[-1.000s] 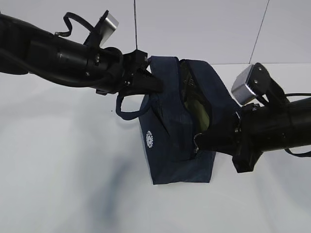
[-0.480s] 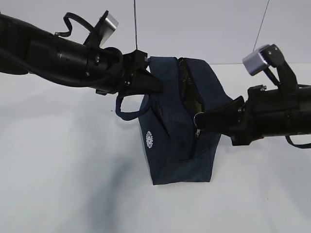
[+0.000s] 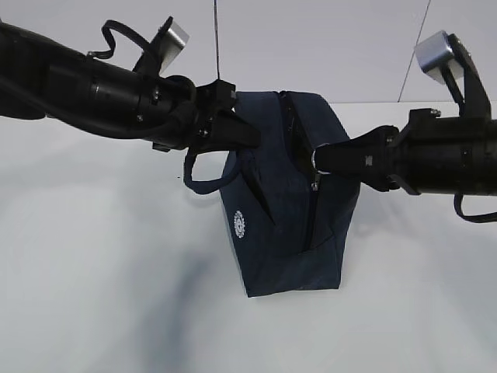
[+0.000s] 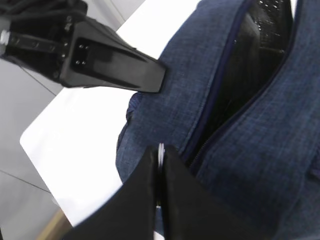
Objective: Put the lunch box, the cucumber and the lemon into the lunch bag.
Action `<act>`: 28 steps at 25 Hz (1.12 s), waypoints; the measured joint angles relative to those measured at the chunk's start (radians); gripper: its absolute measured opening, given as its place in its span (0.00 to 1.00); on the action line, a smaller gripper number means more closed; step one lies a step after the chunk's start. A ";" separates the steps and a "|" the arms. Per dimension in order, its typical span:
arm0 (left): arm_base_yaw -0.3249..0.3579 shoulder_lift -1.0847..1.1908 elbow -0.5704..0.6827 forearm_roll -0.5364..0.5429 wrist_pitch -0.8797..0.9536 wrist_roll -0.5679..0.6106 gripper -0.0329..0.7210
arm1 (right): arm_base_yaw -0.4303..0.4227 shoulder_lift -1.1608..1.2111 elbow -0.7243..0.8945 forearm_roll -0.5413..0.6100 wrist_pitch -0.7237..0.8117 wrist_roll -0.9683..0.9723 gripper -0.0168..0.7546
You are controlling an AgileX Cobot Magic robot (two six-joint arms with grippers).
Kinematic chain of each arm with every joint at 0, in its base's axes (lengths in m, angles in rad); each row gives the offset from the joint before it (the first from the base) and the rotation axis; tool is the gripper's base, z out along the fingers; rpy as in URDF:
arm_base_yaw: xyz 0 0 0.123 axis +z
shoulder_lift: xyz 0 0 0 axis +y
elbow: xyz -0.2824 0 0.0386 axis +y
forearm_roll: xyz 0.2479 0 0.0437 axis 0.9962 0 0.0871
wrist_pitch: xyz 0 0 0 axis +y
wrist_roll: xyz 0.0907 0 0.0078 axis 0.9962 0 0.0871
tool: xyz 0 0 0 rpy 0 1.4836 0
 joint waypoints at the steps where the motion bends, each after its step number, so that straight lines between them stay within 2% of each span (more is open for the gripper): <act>1: 0.000 0.000 0.000 0.000 0.000 0.000 0.05 | 0.000 0.000 0.000 0.000 -0.005 0.021 0.03; 5: 0.000 0.000 0.000 -0.002 -0.008 0.000 0.05 | 0.000 0.000 -0.013 0.004 -0.020 0.107 0.03; 28: 0.000 0.000 0.000 -0.026 -0.018 0.000 0.03 | 0.000 0.041 -0.082 0.012 -0.063 0.304 0.03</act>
